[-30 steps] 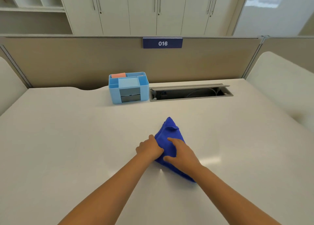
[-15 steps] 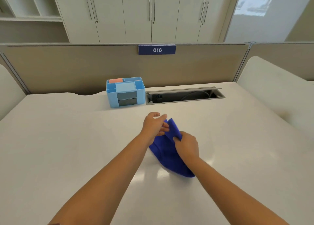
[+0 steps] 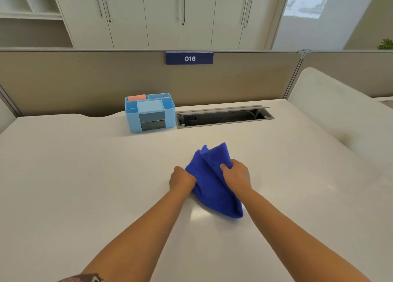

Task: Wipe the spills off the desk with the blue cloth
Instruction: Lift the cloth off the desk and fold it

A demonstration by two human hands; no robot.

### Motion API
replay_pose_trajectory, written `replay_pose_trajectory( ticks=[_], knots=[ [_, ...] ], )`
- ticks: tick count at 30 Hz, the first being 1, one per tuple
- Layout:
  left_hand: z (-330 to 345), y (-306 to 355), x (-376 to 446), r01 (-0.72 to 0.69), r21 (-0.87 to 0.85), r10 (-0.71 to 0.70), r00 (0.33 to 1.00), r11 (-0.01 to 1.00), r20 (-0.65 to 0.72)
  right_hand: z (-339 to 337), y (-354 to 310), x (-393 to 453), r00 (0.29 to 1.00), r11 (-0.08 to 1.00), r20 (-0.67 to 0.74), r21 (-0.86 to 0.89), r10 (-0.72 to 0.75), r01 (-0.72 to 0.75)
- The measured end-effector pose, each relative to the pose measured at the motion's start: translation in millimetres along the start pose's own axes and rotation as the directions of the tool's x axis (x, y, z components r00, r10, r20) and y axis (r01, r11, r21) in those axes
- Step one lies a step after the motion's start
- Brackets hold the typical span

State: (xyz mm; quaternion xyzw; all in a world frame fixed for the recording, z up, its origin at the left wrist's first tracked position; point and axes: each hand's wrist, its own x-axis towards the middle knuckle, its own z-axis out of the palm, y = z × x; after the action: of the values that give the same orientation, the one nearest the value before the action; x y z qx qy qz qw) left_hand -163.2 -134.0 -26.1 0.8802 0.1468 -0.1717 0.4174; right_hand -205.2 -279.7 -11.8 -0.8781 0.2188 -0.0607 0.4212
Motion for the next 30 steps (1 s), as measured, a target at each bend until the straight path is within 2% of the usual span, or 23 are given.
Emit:
replay_pose_trajectory(
  ticks=[2, 6, 10, 12, 14, 17, 20, 22, 24, 25, 27, 30],
  knots=[
    [-4, -1, 2, 0.008, -0.081, -0.012, 0.999, 0.997, -0.049, 3, -1, -2, 1.000, 1.000, 0.012, -0.010, -0.013, 0.013],
    [-7, 3, -2, -0.093, -0.128, 0.070, 0.982, 0.987, -0.173, 5, -2, -6, 0.998, 0.999, 0.067, 0.040, -0.003, 0.000],
    [-9, 32, -15, -0.237, -0.372, 0.205, 0.971, 0.897, -0.123, 9, -9, -15, 0.958, 0.989, 0.271, 0.140, -0.093, 0.056],
    [-11, 48, -19, -0.314, -0.397, 0.299, 0.949, 0.863, -0.101, 12, -13, -17, 0.938, 0.985, 0.318, 0.140, -0.140, 0.099],
    [-14, 61, -22, -0.352, -0.435, 0.371, 0.928, 0.829, -0.044, 10, -16, -13, 0.960, 0.990, 0.244, 0.072, -0.137, 0.123],
    [-21, 71, -22, -0.351, -0.508, 0.440, 0.896, 0.787, 0.063, 0, -23, -5, 0.994, 0.998, 0.083, -0.011, -0.064, 0.065],
    [-28, 64, -17, -0.439, -0.452, 0.464, 0.884, 0.777, -0.060, -16, -35, 3, 0.998, 0.997, 0.057, 0.074, -0.001, -0.003],
    [-30, 52, -9, -0.369, -0.463, 0.389, 0.920, 0.806, -0.055, -31, -51, 7, 0.996, 0.982, 0.087, 0.191, -0.022, 0.005],
    [-28, 37, -3, -0.188, -0.541, 0.274, 0.958, 0.820, 0.083, -48, -71, 9, 0.983, 0.955, 0.169, 0.295, -0.070, 0.017],
    [-26, 30, -2, -0.094, -0.583, 0.236, 0.956, 0.807, 0.172, -55, -81, 9, 0.970, 0.946, 0.226, 0.324, -0.094, 0.016],
    [-21, 18, -2, 0.028, -0.663, 0.278, 0.894, 0.749, 0.352, -67, -99, 11, 0.934, 0.922, 0.332, 0.387, -0.131, -0.009],
    [-14, 8, 0, 0.197, -0.809, 0.480, 0.718, 0.554, 0.504, -77, -113, 19, 0.887, 0.839, 0.443, 0.526, -0.131, -0.139]
  ],
)
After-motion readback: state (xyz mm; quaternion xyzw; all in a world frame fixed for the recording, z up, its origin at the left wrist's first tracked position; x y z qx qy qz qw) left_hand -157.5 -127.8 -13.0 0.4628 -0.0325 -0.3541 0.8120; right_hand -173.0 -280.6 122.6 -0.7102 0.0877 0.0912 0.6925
